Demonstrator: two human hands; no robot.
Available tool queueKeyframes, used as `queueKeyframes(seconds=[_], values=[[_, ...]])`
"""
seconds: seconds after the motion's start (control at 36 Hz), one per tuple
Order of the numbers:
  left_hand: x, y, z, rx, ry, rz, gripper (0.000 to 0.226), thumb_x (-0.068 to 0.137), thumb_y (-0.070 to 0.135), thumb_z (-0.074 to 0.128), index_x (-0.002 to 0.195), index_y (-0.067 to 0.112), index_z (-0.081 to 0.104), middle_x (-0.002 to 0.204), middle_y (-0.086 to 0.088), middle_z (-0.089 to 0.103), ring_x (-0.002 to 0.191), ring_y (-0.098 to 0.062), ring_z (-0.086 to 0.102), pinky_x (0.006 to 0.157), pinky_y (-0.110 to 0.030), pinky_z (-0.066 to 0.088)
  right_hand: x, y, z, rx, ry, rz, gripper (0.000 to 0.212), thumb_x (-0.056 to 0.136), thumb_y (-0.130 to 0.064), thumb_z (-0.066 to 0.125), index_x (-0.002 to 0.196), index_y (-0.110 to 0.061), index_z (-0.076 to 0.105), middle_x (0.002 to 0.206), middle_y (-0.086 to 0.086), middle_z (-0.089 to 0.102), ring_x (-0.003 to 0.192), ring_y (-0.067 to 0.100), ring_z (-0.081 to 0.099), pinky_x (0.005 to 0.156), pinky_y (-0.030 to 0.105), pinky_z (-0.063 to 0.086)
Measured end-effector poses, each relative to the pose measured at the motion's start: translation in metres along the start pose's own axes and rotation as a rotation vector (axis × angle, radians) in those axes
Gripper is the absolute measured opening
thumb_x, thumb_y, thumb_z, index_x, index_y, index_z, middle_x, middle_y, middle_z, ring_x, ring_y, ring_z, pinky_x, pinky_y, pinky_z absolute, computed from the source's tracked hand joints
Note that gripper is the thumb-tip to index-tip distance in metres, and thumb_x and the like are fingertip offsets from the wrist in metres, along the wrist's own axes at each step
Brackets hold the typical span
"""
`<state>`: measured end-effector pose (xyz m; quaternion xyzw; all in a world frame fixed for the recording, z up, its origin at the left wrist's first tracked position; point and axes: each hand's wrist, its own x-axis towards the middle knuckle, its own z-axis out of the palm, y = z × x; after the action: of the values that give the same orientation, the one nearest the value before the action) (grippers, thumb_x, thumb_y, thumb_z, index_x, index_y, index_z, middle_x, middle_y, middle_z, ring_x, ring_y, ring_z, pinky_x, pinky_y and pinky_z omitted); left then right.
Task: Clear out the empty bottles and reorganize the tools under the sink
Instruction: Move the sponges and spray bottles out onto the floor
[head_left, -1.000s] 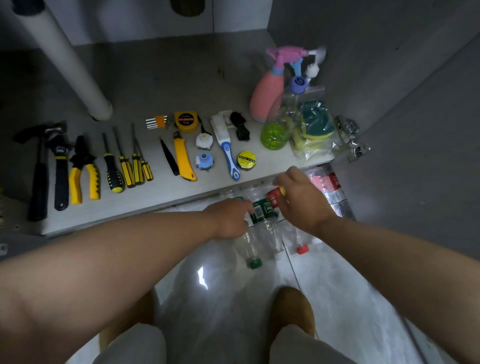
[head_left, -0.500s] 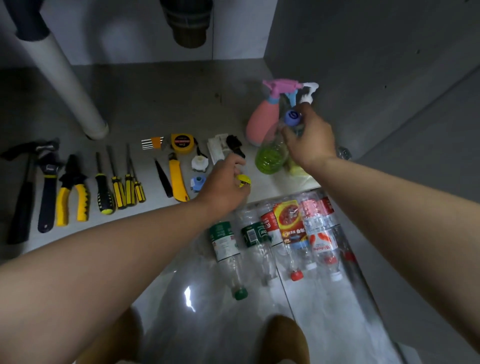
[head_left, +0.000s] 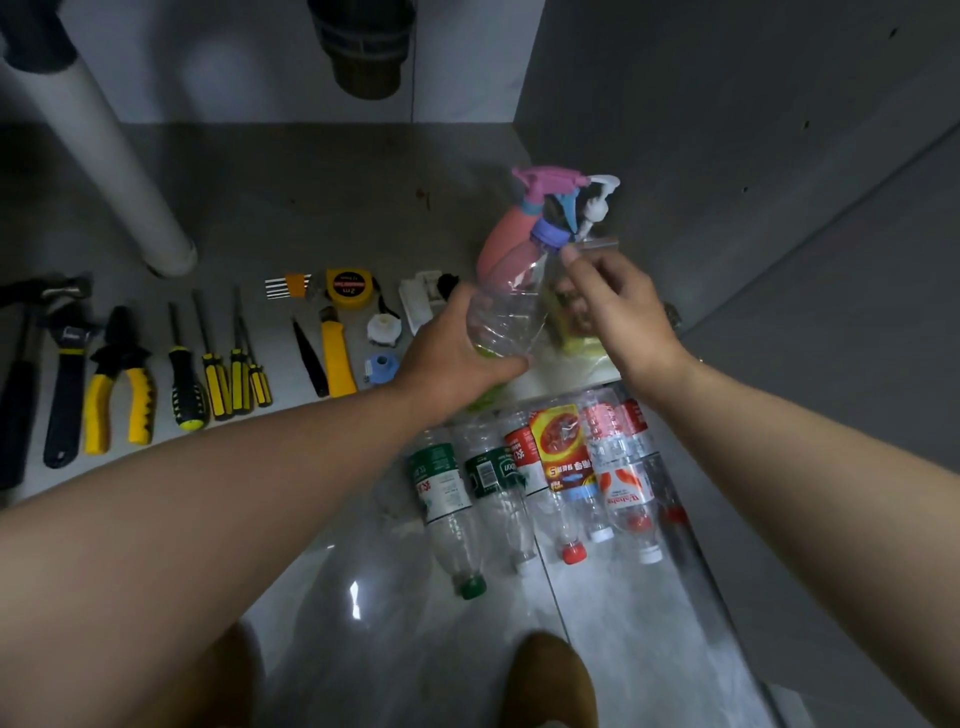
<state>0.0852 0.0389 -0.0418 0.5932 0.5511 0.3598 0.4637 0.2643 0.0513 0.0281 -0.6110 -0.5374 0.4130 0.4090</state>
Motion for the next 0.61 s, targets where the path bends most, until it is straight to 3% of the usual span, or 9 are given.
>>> queueKeyframes(seconds=[0.08,0.14,0.25,0.31,0.36,0.42,0.44,0.53,0.61], values=[[-0.006,0.002,-0.006,-0.031,-0.061,-0.001,0.060,0.059,0.055,0.088,0.104,0.048,0.049,0.101,0.022,0.064,0.093,0.004,0.064,0.076,-0.021,0.051,-0.001,0.006,-0.002,0.085,-0.013,0.135,0.038,0.096,-0.054,0.056,0.106,-0.019,0.067,0.066,-0.016,0.060,0.060,0.004,0.055,0.066,0.030,0.045],[-0.013,0.005,-0.008,-0.053,-0.138,-0.022,0.060,0.061,0.054,0.089,0.106,0.048,0.051,0.102,0.020,0.068,0.093,0.003,0.066,0.075,-0.018,0.052,-0.004,0.004,-0.003,0.129,-0.093,0.172,0.036,0.092,-0.061,0.058,0.101,-0.026,0.065,0.069,-0.015,0.060,0.068,0.008,0.058,0.073,0.034,0.045],[-0.029,0.016,0.001,0.001,-0.309,-0.007,0.066,0.062,0.051,0.092,0.115,0.036,0.053,0.106,0.006,0.069,0.099,-0.010,0.067,0.088,-0.030,0.056,-0.023,-0.002,-0.011,0.047,-0.228,0.132,0.048,0.082,-0.068,0.065,0.109,-0.029,0.069,0.097,-0.008,0.071,0.088,0.009,0.066,0.081,0.030,0.052],[-0.039,0.023,0.010,0.004,-0.378,-0.003,0.067,0.064,0.044,0.093,0.116,0.029,0.054,0.104,0.003,0.070,0.100,-0.014,0.068,0.089,-0.031,0.057,-0.040,-0.004,-0.024,-0.032,-0.168,0.102,0.044,0.079,-0.062,0.070,0.101,-0.025,0.070,0.090,-0.005,0.067,0.081,0.006,0.062,0.073,0.028,0.050],[-0.051,0.030,0.020,0.040,-0.464,0.002,0.066,0.067,0.039,0.093,0.118,0.025,0.054,0.103,0.004,0.071,0.097,-0.009,0.069,0.086,-0.021,0.056,-0.063,-0.002,-0.043,-0.075,-0.128,0.117,0.044,0.082,-0.058,0.071,0.091,-0.014,0.068,0.079,0.000,0.059,0.071,0.010,0.056,0.067,0.032,0.048],[-0.064,0.038,0.030,0.078,-0.595,0.010,0.063,0.072,0.033,0.092,0.121,0.029,0.053,0.109,0.012,0.069,0.098,-0.002,0.068,0.089,-0.014,0.053,-0.091,0.001,-0.066,-0.144,-0.126,0.136,0.048,0.086,-0.056,0.070,0.084,-0.008,0.063,0.068,0.002,0.052,0.063,0.015,0.052,0.061,0.033,0.046],[-0.070,0.041,0.035,0.124,-0.669,0.032,0.062,0.075,0.031,0.089,0.125,0.033,0.052,0.114,0.013,0.068,0.103,-0.001,0.067,0.094,-0.017,0.052,-0.106,0.003,-0.076,-0.191,-0.119,0.149,0.050,0.086,-0.056,0.070,0.082,-0.007,0.061,0.064,0.001,0.052,0.060,0.014,0.051,0.058,0.030,0.047],[-0.086,0.053,0.045,0.459,-0.829,0.169,0.068,0.086,0.041,0.078,0.143,0.027,0.044,0.131,0.004,0.060,0.114,-0.011,0.060,0.098,-0.025,0.047,-0.154,0.012,-0.103,-0.301,-0.085,0.224,0.048,0.085,-0.054,0.073,0.077,-0.008,0.061,0.056,-0.002,0.053,0.050,0.012,0.051,0.052,0.025,0.047],[-0.095,0.059,0.053,0.656,-0.926,0.174,0.062,0.093,0.042,0.069,0.146,0.019,0.045,0.142,0.002,0.052,0.125,-0.014,0.052,0.093,-0.019,0.039,-0.194,0.026,-0.123,-0.409,-0.127,0.333,0.038,0.084,-0.044,0.078,0.080,-0.009,0.067,0.062,0.009,0.064,0.052,0.019,0.061,0.054,0.036,0.059]])
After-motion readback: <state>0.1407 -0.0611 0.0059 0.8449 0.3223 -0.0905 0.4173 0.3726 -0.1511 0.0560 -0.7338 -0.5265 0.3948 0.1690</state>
